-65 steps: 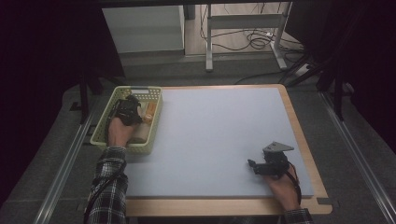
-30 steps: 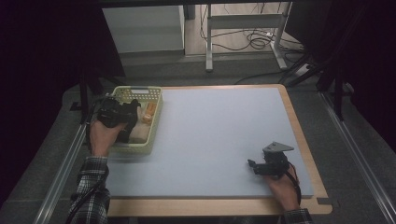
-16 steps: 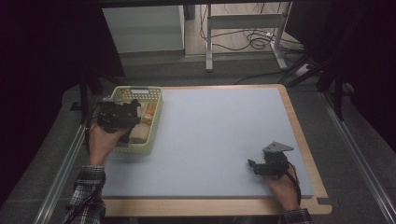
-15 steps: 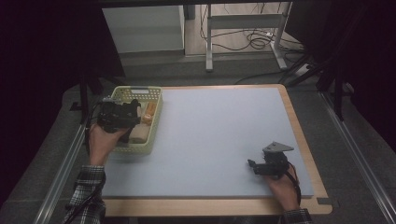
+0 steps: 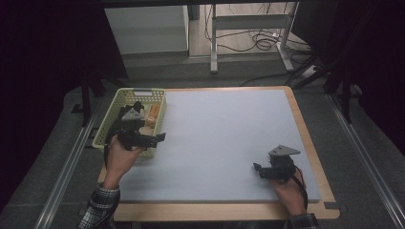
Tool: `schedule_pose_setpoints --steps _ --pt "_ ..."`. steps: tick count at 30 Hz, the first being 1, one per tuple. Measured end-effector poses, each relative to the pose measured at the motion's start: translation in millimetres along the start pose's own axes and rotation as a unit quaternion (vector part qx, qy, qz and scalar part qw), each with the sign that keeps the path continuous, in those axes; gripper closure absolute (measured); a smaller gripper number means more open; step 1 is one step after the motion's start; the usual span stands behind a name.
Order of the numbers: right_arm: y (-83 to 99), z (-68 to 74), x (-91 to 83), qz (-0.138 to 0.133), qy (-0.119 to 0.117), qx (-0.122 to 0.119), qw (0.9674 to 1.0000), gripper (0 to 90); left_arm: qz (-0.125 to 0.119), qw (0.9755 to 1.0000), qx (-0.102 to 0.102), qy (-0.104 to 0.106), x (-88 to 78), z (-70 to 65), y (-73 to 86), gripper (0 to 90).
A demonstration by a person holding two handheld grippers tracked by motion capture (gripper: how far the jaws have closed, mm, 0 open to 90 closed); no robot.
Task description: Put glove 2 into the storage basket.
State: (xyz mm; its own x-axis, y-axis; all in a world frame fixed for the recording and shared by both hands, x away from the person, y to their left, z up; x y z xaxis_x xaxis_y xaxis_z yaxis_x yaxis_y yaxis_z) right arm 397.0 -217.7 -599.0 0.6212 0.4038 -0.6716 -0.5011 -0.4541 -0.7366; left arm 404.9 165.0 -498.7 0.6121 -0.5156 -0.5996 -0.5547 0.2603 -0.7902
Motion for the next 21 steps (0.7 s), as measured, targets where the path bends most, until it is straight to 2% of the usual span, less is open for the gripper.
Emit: schedule_pose_setpoints --steps 4,10,14,18,21 --pt "-0.1 0.2 0.0 0.000 0.000 0.001 1.0000 20.2 0.002 0.9994 0.030 0.015 9.0 -27.8 7.9 0.0" --pt "0.0 0.1 -0.1 0.000 0.000 0.000 1.0000 20.3 0.000 0.9977 0.055 0.039 22.6 -62.8 23.6 0.0" --pt "-0.1 0.2 -0.1 0.000 0.000 0.000 1.0000 20.3 0.003 0.9967 0.066 0.047 32.2 -78.5 37.3 0.0" --pt "-0.1 0.3 -0.1 0.000 0.000 -0.001 1.0000 20.3 0.010 0.9962 0.071 0.048 41.4 -86.6 52.2 0.0" --pt "-0.1 0.3 -0.1 -0.001 0.000 -0.001 1.0000 20.3 0.018 0.9963 0.067 0.050 48.8 -89.4 65.4 0.0"
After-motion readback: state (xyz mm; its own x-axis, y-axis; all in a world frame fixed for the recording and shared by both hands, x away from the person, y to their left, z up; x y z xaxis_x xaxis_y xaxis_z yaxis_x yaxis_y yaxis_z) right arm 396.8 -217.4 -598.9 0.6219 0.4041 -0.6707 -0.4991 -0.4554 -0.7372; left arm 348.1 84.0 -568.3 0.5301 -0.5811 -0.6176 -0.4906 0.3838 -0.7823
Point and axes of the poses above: each handheld gripper's, and its own axes: x roughly forward along the jaws, y roughly out of its underside, z roughly to its left, the point moved 10 cm from there along x, roughly forward along the jaws, and after that the axes turned 1 degree about -x, right-handed, at the moved point
